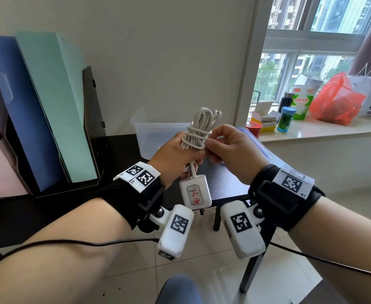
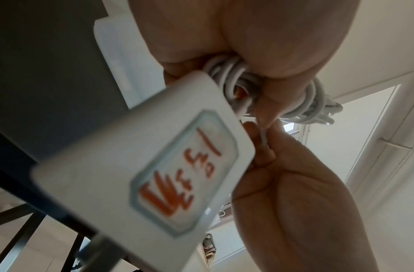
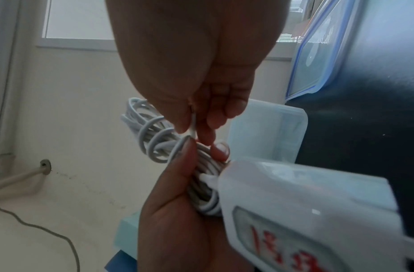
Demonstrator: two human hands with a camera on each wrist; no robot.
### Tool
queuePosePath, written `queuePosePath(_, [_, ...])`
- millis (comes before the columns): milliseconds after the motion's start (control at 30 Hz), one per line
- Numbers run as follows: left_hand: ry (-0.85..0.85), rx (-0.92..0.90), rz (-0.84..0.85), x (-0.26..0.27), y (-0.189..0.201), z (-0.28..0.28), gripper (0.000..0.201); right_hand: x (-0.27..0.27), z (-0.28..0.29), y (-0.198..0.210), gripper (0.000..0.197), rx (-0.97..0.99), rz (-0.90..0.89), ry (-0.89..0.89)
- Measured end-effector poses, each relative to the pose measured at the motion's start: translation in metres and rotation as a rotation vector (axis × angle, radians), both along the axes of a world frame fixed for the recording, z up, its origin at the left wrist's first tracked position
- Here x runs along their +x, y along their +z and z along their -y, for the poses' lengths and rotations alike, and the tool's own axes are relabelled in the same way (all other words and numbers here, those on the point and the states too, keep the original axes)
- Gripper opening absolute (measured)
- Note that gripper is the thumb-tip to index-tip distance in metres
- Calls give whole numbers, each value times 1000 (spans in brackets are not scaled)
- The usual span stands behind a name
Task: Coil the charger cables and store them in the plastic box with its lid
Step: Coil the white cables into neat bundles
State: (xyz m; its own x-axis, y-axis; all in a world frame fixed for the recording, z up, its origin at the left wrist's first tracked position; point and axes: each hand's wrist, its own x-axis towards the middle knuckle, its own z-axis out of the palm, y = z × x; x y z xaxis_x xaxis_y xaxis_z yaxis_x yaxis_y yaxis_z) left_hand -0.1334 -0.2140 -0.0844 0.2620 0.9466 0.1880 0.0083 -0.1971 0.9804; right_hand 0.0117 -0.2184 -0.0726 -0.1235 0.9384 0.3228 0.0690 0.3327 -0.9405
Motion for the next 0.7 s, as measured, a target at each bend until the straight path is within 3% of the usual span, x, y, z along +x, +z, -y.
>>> queuePosePath(133, [14, -80, 67, 1, -3, -3, 14, 2, -2, -7, 18, 35, 36, -47])
queuePosePath(300, [-25, -191, 265, 4, -9, -7, 15, 3, -2, -16, 25, 131, 197, -85])
queuePosePath(400, [-30, -242, 333, 7, -8, -5, 16, 2, -1, -20, 17, 199, 316, -138])
queuePosePath(700, [-45, -199, 216, 10, -11, -6, 8, 2, -3, -30, 6, 278, 348, -289])
